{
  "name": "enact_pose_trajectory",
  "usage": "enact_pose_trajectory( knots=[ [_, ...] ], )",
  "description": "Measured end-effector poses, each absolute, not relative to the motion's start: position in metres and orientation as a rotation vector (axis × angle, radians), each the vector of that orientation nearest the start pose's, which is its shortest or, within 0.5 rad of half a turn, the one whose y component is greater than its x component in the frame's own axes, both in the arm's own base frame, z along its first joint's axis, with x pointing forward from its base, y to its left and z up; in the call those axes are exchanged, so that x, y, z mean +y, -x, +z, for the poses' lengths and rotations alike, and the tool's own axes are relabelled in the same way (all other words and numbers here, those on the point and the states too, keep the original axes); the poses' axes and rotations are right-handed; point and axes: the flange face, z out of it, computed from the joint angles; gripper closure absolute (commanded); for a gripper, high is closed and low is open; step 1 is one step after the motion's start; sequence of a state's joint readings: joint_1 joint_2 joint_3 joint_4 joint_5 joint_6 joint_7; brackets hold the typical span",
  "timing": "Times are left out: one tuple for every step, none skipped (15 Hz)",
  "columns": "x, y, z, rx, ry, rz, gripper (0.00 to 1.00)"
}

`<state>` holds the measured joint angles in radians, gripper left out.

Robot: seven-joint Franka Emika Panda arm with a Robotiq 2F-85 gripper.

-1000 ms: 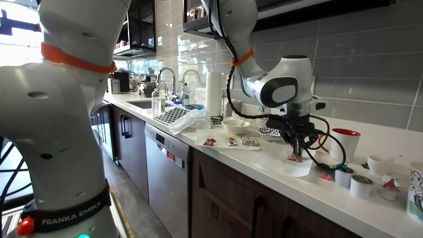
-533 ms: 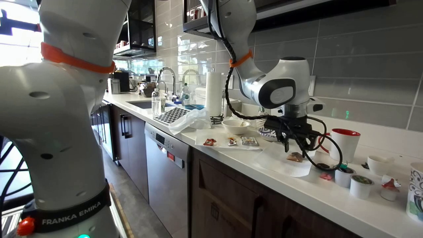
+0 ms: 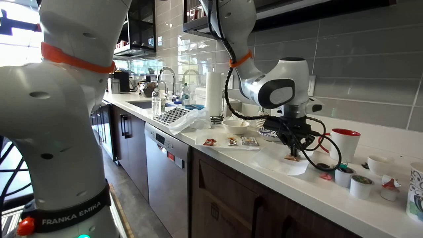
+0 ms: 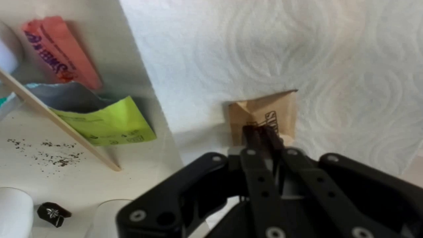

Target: Put the small tissue in the rubbish can

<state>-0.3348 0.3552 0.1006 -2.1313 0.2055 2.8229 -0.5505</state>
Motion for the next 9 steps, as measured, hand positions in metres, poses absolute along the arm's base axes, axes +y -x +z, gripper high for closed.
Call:
enact_pose_trajectory(
  knots=[
    [-0.1518,-0.5849,0.2744,-0.185,3.093,-0.561,1.0],
    [-0.1518,-0.5849,0.2744,-0.185,3.093,-0.561,1.0],
    [-0.1518,-0.5849,0.2743,-0.184,3.093,-0.56,1.0],
    [-0.1518,-0.5849,0.2743,-0.183,3.093,-0.56,1.0],
    [-0.1518,-0.5849,0.2743,-0.182,3.093,-0.56,1.0],
    [-0.1518,-0.5849,0.2744,-0.18,3.093,-0.561,1.0],
    [-0.1518,-0.585,0.2749,-0.176,3.093,-0.562,1.0],
    [-0.1517,-0.5851,0.276,-0.17,3.092,-0.564,1.0],
    [-0.1512,-0.5852,0.2783,-0.163,3.092,-0.569,1.0]
  ],
)
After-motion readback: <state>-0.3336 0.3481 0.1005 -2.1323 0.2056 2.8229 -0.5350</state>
